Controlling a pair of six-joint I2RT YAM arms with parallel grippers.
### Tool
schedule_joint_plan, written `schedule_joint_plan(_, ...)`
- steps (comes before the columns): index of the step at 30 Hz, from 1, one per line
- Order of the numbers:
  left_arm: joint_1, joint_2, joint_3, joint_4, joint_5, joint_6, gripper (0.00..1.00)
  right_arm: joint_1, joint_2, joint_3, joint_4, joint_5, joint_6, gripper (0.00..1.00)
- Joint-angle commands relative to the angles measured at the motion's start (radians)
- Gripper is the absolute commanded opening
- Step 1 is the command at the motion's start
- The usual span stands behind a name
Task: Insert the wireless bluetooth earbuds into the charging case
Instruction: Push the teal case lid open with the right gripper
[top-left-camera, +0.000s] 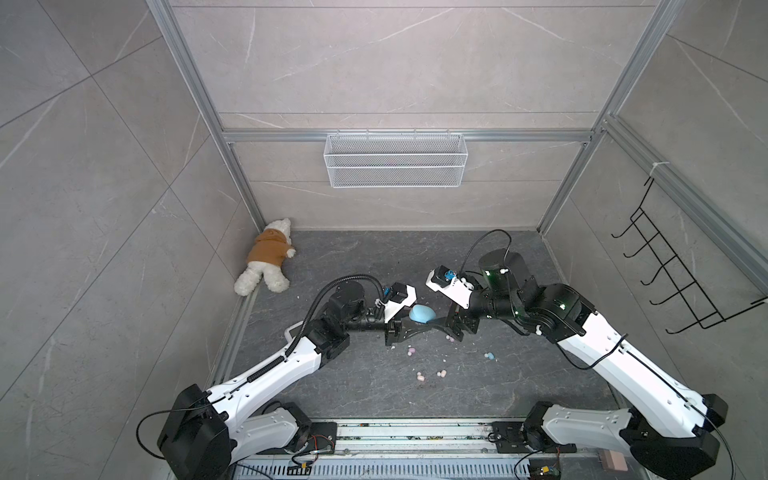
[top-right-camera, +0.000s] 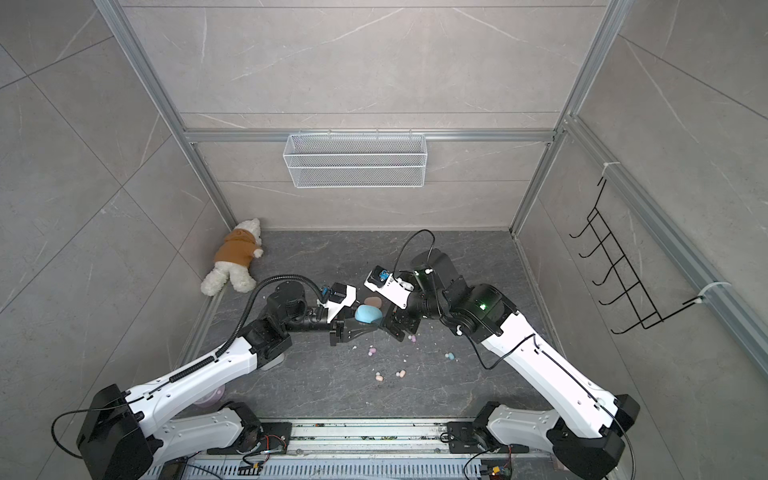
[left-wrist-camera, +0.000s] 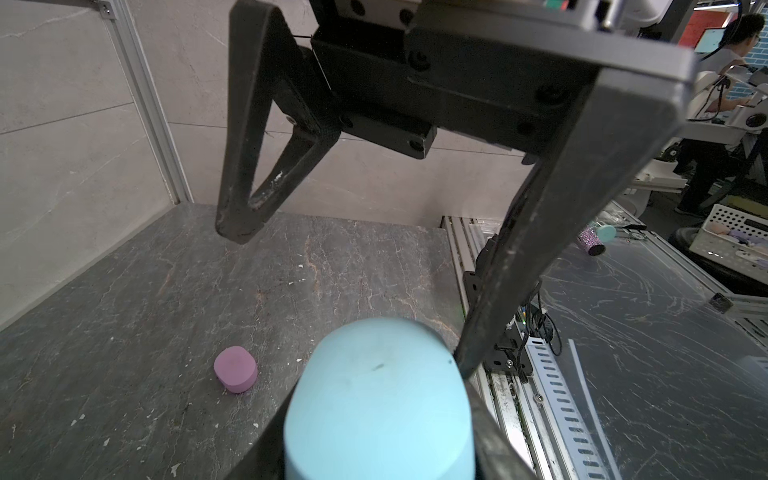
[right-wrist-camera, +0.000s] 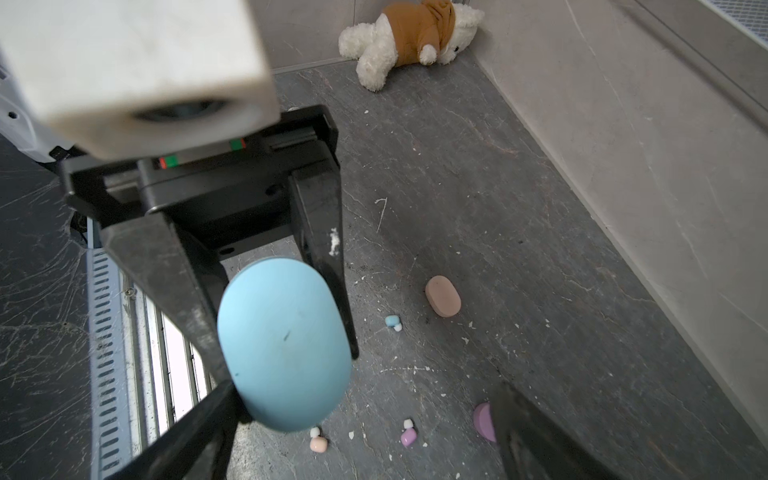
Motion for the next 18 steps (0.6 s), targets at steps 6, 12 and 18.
schedule_joint_plan(6,-0.01,-0.023,0.029,0.009,0.037,0.028,0.15,0.003,0.005,0.044,0.038,0.161,0.048,0.95)
schedule_joint_plan(12,-0.013,-0.025,0.029,0.007,0.042,0.029,0.14,0.002,0.004,0.08,0.04,0.208,0.056,0.94)
schedule_joint_plan(18,-0.015,-0.03,0.031,0.009,0.046,0.028,0.14,0.003,0.021,0.097,0.028,0.251,0.062,0.95)
